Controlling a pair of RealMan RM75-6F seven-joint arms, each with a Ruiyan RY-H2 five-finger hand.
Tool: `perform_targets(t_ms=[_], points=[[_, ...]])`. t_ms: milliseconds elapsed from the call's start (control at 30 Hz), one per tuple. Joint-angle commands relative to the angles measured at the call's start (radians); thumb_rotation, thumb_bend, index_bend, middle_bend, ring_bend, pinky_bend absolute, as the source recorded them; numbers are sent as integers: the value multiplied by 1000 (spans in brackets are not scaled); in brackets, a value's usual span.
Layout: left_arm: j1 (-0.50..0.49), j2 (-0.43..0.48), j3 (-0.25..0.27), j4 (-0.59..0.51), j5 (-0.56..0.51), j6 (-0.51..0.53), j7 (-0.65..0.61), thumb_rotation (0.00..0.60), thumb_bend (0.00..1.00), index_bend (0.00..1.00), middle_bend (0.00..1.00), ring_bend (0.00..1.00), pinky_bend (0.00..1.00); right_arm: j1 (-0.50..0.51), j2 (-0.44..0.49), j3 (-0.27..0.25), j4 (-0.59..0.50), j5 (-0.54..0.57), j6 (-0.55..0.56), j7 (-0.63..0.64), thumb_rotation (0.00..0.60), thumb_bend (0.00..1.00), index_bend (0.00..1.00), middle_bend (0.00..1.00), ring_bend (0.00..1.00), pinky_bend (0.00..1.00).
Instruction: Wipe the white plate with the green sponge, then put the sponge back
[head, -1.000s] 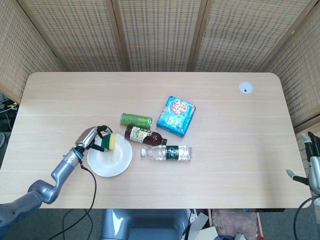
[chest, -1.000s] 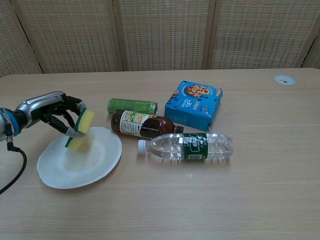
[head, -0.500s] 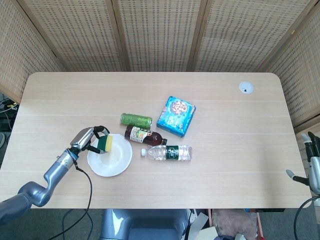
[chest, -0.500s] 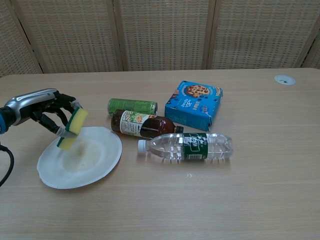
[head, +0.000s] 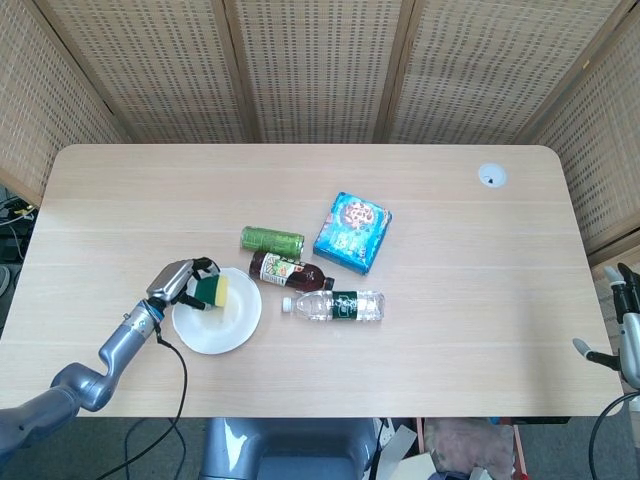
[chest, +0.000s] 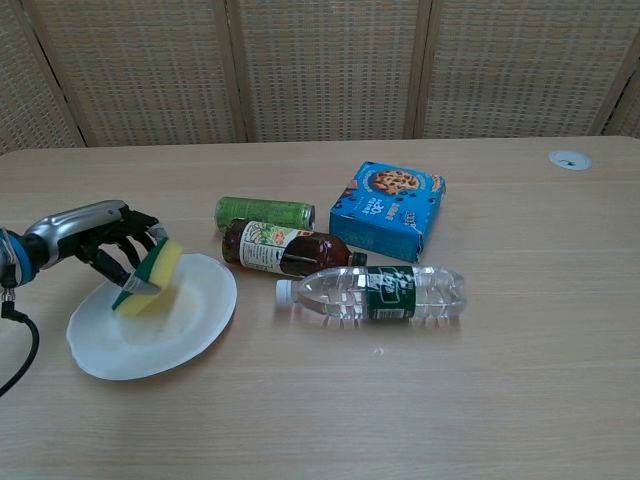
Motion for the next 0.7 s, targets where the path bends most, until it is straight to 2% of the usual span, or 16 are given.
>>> perform_targets(t_ms=[33,233,433,567,700], points=[[-1,-5,3,2,11,10,-7,600,37,521,336,309,353,-1,1,-1,-1,-2,2,1,600,0,0,0,0,0],[0,28,-7,-31,29,65,-19,600,38,521,336,309,353,-4,3,-1,-5,-6,9,4,600,0,0,0,0,0],[3,102,-33,-122,36,137,-32,600,38,521,336,309,353,-6,6,-2,-8,-12,13,7,600,0,0,0,0,0],[-3,118,-40,-148,22,115,-11,600,37,520,336,309,353,-6,6,-3,-9,-15,14,7,600,0,0,0,0,0],[-6,92,-32,-134,2,61,8,600,38,519,336,309,353,-5,5,-2,-8,-8,10,7,600,0,0,0,0,0]])
